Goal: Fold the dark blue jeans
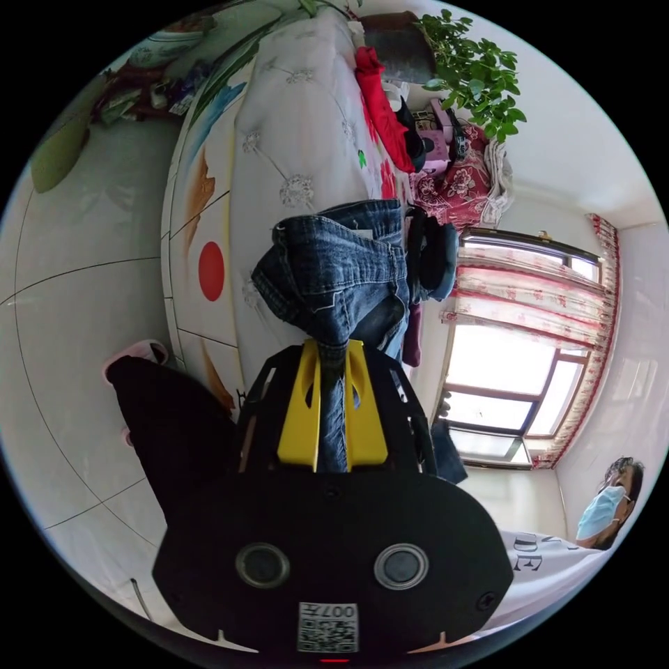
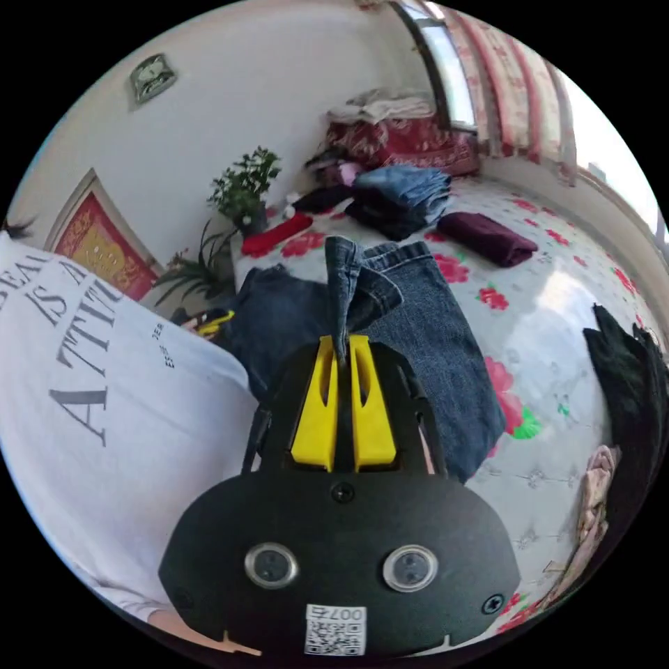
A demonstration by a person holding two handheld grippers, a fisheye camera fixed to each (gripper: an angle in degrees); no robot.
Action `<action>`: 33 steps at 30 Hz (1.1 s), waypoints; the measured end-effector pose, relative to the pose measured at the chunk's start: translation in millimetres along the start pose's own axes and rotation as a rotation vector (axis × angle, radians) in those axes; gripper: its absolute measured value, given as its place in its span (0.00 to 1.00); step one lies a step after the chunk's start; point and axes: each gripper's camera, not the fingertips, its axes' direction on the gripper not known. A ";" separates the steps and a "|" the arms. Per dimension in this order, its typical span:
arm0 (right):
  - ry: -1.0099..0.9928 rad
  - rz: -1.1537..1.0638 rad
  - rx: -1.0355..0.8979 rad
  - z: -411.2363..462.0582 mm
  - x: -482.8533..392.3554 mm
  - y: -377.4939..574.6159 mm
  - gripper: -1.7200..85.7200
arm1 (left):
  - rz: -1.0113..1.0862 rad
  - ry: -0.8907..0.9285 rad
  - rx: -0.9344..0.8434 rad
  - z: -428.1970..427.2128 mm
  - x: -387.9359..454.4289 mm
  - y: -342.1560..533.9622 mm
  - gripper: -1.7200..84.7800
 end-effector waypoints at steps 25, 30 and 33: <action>-0.058 0.580 0.117 -30.9 100.7 159.6 0.07 | 1.707 -0.053 -0.554 200.9 312.2 286.6 0.06; -0.057 0.849 0.304 -67.5 134.4 248.9 0.09 | 1.638 0.030 -1.112 322.2 254.0 385.9 0.10; -0.081 0.936 0.355 -75.9 143.0 291.8 0.11 | 1.626 -0.058 -1.197 340.7 229.7 391.0 0.10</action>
